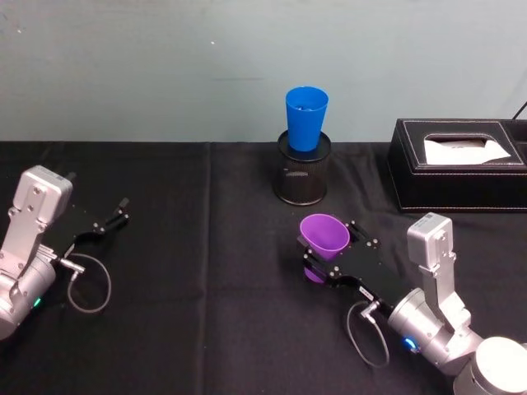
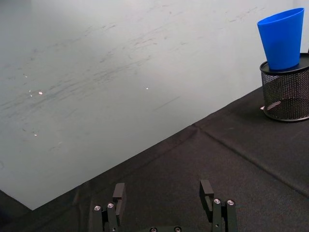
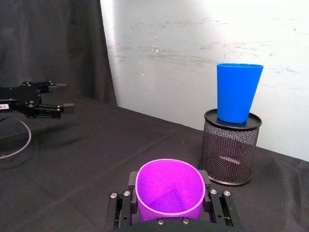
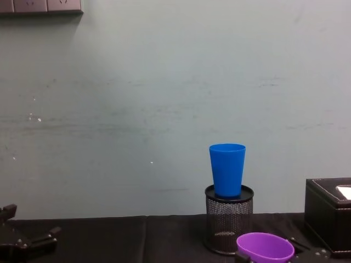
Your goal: Pick up one cup with a gripper and tap it against the other cup.
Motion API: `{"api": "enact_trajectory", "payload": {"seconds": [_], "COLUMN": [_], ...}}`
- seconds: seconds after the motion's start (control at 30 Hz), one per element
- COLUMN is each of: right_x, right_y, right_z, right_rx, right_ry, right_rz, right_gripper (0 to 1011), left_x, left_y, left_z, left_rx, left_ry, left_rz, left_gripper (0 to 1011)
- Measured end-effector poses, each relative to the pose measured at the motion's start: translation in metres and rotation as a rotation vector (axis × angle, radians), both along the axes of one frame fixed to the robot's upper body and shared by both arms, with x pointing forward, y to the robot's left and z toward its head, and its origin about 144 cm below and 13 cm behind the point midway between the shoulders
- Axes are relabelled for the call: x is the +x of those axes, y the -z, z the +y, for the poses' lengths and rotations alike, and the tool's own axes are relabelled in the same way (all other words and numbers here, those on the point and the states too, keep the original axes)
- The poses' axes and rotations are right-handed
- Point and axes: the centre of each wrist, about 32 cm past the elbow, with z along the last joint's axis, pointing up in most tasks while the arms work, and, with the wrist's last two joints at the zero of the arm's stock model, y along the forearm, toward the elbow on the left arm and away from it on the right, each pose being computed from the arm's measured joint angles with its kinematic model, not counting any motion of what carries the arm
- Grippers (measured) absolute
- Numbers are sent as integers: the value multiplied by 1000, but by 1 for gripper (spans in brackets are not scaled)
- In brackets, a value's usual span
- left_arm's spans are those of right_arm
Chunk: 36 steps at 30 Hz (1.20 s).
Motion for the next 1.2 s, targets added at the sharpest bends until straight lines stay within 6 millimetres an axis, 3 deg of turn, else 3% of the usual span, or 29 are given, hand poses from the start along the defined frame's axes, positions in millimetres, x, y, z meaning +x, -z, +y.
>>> {"api": "enact_trajectory", "payload": {"seconds": [0.5, 0.9, 1.2], "right_x": [2, 2, 1], "right_y": [7, 6, -13], "right_z": [0, 0, 1], "right_rx": [16, 14, 40], "right_ry": [-5, -6, -11], "right_rz": [15, 13, -11], "right_gripper": [730, 1002, 1002], "left_x": [0, 0, 0], "left_y": [0, 0, 0], "left_z": [0, 0, 0], "left_rx": [0, 0, 0], "left_ry": [0, 0, 0], "left_rz": [0, 0, 0], "left_gripper": [1000, 1000, 1000]}}
